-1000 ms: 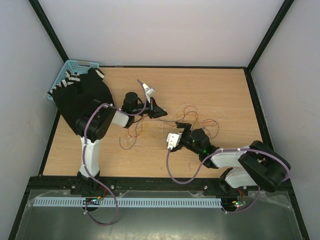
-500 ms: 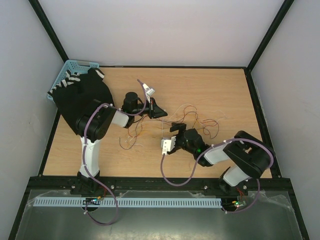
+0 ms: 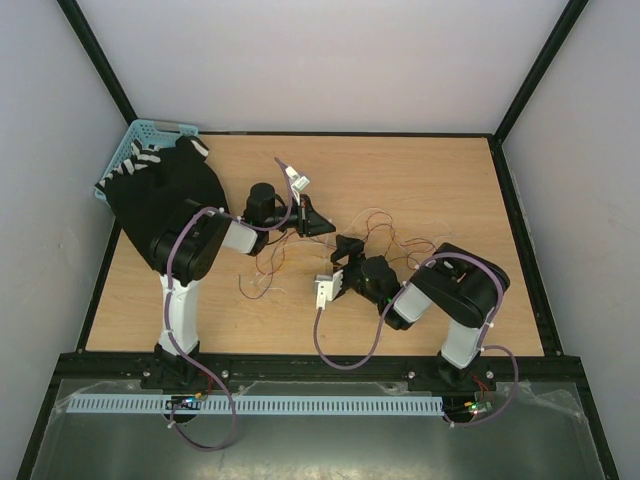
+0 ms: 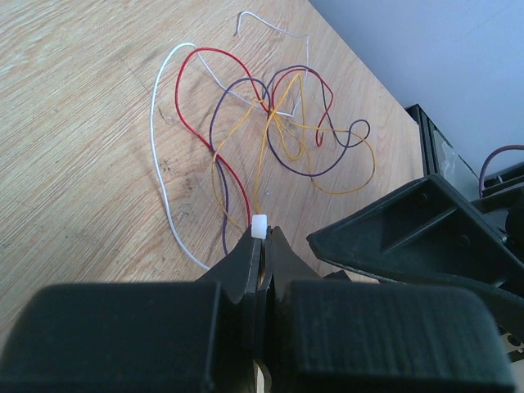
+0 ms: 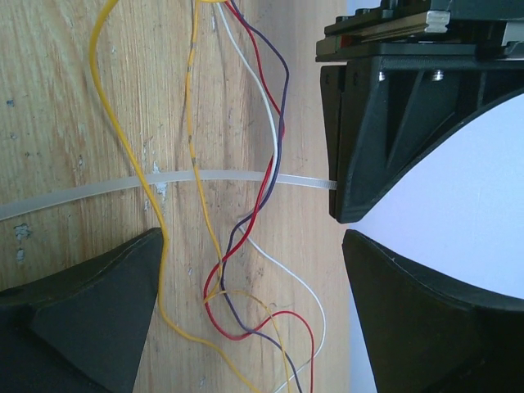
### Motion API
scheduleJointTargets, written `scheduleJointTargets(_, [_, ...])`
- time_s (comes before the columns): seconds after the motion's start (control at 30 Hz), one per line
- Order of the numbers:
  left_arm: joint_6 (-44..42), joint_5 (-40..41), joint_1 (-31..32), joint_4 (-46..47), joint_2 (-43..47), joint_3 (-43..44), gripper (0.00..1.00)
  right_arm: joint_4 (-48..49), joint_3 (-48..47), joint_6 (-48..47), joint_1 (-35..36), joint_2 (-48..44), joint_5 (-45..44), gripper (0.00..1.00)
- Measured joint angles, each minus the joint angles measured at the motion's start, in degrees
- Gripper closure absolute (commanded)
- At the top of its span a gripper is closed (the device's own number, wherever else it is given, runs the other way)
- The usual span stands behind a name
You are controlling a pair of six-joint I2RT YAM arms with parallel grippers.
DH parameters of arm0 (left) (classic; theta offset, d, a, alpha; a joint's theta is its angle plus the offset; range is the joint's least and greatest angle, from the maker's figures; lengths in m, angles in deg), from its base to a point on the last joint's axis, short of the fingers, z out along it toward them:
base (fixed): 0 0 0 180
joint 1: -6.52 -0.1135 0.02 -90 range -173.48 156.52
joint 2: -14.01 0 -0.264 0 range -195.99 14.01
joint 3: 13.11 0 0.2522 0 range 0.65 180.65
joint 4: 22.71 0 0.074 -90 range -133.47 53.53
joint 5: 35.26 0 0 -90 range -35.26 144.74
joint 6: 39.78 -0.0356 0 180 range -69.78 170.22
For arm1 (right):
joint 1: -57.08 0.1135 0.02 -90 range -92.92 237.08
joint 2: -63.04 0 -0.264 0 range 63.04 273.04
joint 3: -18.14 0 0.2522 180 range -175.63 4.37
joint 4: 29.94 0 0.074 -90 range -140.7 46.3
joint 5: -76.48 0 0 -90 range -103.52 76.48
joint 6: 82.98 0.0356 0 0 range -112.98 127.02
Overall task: Zip-tie the wires
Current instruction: Tie the cable at the center of the board.
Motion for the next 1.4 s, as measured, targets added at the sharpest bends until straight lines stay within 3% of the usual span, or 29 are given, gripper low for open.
scheduleJointTargets(0.83, [1.5, -1.4, 0.1, 0.0, 0.0, 1.0, 1.00, 5.6, -1.1, -3.2, 3.1, 4.1, 2.4, 0.01])
scheduleJointTargets(1.4, [2.2, -2.0, 0.3, 0.0, -0.1, 1.9, 1.00, 10.4, 0.3, -3.8, 7.7, 5.7, -1.4, 0.01])
